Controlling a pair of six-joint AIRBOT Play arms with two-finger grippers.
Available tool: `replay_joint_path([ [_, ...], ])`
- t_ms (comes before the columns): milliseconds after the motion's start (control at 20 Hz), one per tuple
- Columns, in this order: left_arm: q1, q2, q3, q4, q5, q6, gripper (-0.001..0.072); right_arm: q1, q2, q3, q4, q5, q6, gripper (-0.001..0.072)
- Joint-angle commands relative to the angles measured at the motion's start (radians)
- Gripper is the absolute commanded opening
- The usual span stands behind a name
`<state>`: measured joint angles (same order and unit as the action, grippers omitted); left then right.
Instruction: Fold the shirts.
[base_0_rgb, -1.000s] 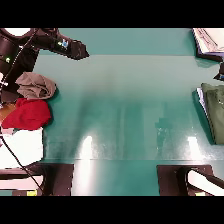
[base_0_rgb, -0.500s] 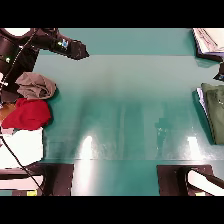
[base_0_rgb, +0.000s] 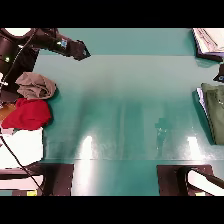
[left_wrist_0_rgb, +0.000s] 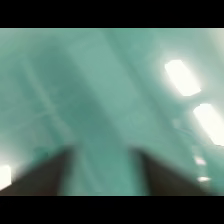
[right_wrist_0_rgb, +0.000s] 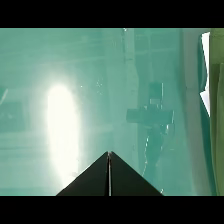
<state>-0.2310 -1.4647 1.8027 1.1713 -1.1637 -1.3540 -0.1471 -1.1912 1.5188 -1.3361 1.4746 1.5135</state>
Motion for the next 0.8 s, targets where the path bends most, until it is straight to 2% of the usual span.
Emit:
replay_joint_path([
  [0,0.045,0.001,0.001,0.340,-0.033,-0.150,0.0720,0.001,0.000,0.000,0.000,0.001,-0.004,0.0021],
  [100,0.112,0.000,-0.009,0.514,-0.096,-0.245,0.0720,0.001,0.000,0.000,0.000,0.001,-0.004,0.0021],
  [150,0.156,0.000,-0.022,0.539,-0.114,-0.272,0.0720,0.001,0.000,0.000,0.000,-0.002,-0.004,0.0020],
  [400,0.380,0.000,-0.207,0.530,-0.123,-0.323,0.0720,0.001,0.000,0.000,0.000,-0.005,-0.004,0.0020],
  [550,0.443,0.000,-0.319,0.478,-0.006,-0.323,0.0720,0.001,0.000,0.000,0.000,-0.006,-0.004,0.0020],
  [750,0.444,0.000,-0.375,0.413,0.212,-0.322,0.0720,0.001,0.000,0.000,0.000,-0.006,-0.004,0.0020],
])
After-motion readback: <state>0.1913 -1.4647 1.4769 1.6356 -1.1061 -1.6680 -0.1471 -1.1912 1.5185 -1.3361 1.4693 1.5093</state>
